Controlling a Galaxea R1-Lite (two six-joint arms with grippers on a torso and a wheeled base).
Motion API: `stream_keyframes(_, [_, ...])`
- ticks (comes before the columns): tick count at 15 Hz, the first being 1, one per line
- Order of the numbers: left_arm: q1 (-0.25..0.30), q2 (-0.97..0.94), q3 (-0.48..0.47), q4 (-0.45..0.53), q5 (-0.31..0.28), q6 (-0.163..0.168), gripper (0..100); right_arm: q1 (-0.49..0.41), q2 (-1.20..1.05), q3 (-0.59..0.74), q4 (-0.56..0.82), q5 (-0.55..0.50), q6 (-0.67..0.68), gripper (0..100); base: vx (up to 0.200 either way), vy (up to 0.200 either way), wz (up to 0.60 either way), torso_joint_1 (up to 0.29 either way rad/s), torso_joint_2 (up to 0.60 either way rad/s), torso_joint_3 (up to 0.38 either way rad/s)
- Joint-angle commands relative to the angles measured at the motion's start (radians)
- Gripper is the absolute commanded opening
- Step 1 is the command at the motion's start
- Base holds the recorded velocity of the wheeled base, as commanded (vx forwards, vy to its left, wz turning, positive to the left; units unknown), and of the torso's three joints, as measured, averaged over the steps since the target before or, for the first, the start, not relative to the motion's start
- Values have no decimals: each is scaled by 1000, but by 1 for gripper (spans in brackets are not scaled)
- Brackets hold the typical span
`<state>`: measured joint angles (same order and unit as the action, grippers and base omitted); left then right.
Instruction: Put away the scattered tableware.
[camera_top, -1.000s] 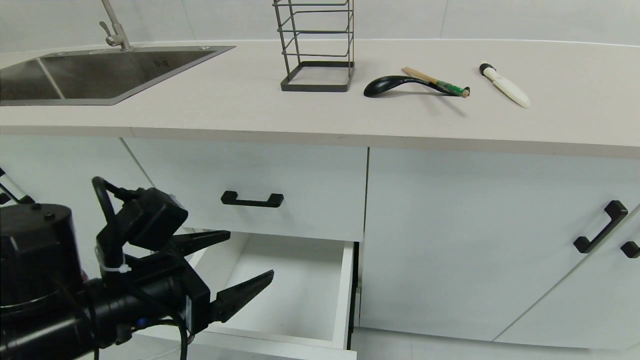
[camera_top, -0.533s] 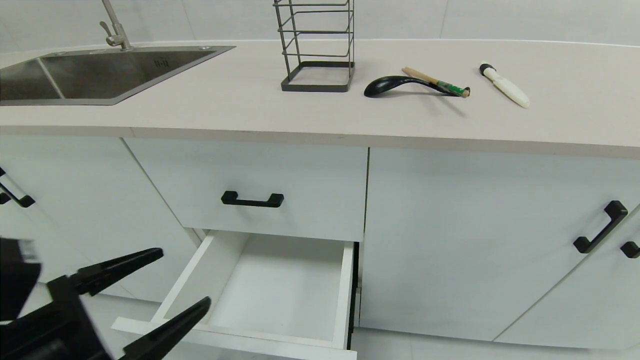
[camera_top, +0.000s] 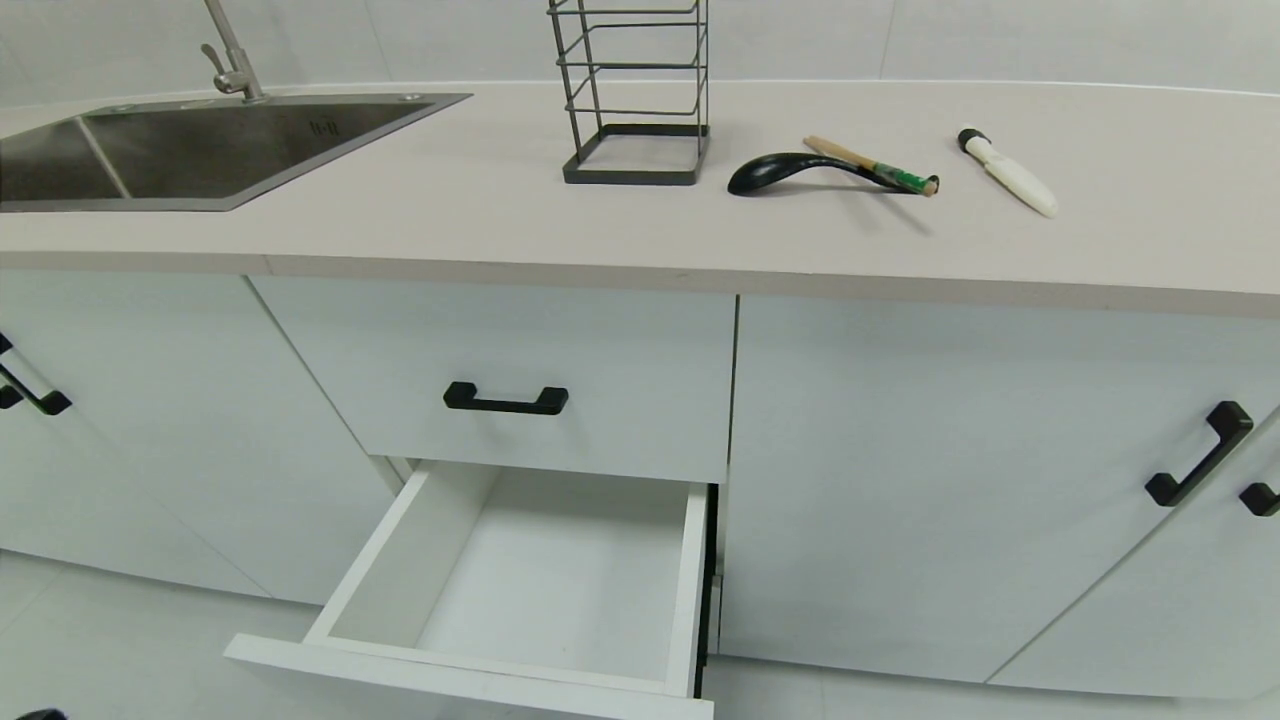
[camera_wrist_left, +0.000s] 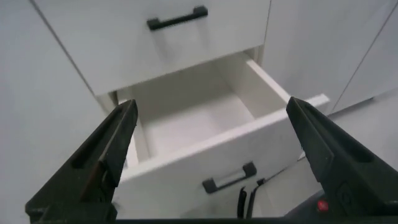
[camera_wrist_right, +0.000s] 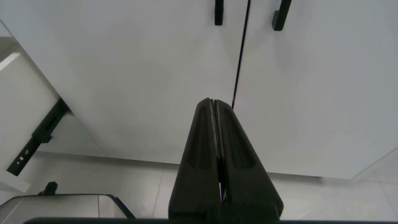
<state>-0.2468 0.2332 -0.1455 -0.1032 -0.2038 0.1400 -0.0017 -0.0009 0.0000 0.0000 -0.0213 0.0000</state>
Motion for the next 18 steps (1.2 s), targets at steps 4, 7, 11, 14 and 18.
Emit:
stream_keyframes(4, [104, -138, 124, 5, 27, -43, 100, 0, 1, 0, 0, 1, -2, 0, 0, 0, 0, 0, 0, 0])
stream_keyframes(7, [167, -141, 144, 36, 44, -51, 100, 0, 1, 0, 0, 0, -2, 0, 0, 0, 0, 0, 0, 0])
stream_keyframes(11, [251, -233, 146, 77, 135, -26, 100, 0, 1, 0, 0, 1, -2, 0, 0, 0, 0, 0, 0, 0])
stream_keyframes(14, [251, -233, 146, 85, 207, -36, 100, 0, 1, 0, 0, 1, 0, 0, 0, 0, 0, 0, 0, 0])
stream_keyframes(18, [251, -233, 146, 100, 202, -56, 100, 0, 1, 0, 0, 1, -2, 0, 0, 0, 0, 0, 0, 0])
